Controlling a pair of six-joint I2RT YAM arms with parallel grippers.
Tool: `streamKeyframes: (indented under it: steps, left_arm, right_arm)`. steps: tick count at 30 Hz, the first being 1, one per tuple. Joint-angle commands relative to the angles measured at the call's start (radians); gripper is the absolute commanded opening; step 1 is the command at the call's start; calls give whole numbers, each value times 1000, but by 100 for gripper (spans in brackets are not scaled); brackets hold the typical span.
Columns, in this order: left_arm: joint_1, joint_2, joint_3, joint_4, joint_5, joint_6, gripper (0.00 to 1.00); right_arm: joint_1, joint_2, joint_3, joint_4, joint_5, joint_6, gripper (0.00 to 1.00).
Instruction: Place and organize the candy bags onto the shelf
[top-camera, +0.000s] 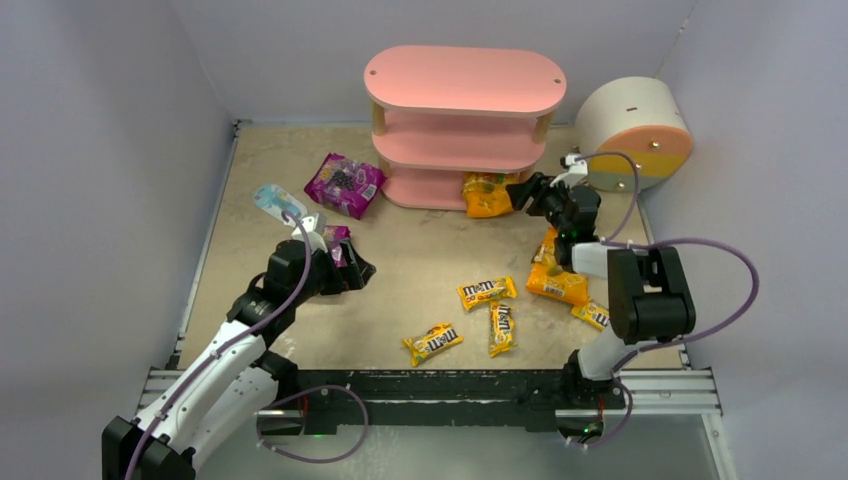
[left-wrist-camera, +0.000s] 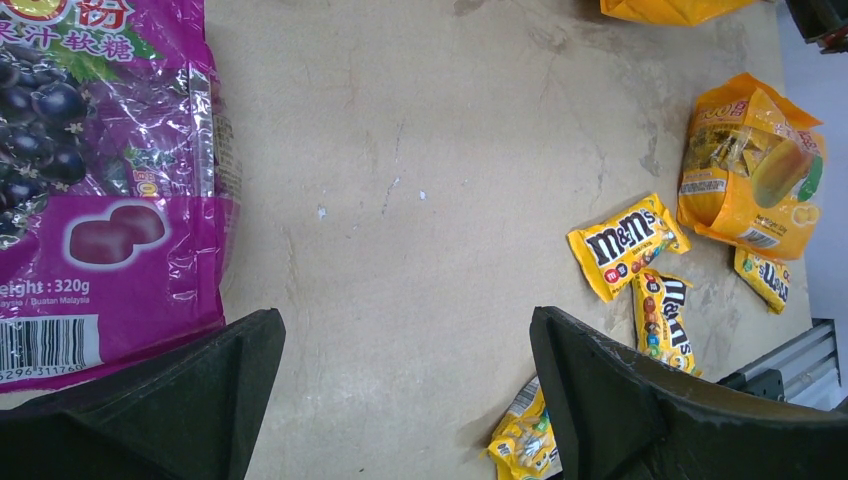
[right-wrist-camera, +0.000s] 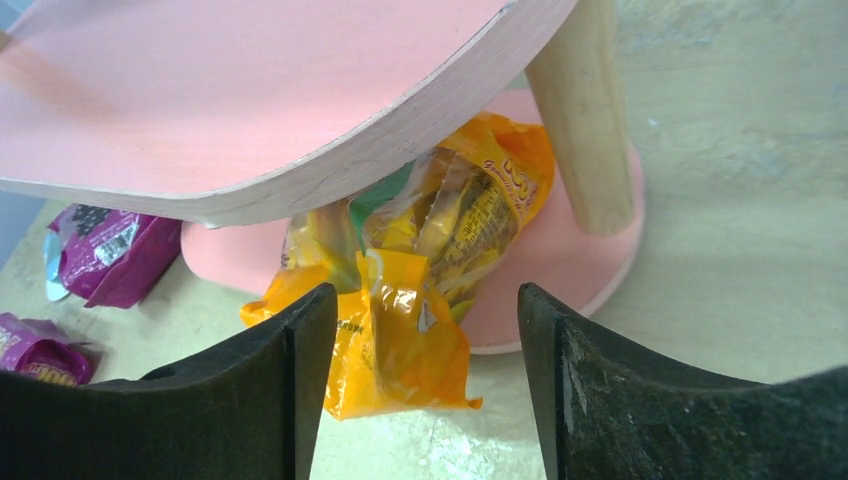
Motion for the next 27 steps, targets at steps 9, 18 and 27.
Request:
streamKeyframes:
  steps: [9,18,27]
  left_arm:
    - [-4,12,32,33,10,13,99]
    - [-3,26,33,46,16,16,99]
    - [-4,3,30,26,-3,13,100]
  right_arm:
    - [1,-249,-158,-238,16,42,68]
    - [184,-226,-201,-122,51,134,29]
    - [225,-34,-150,114,129,160,22]
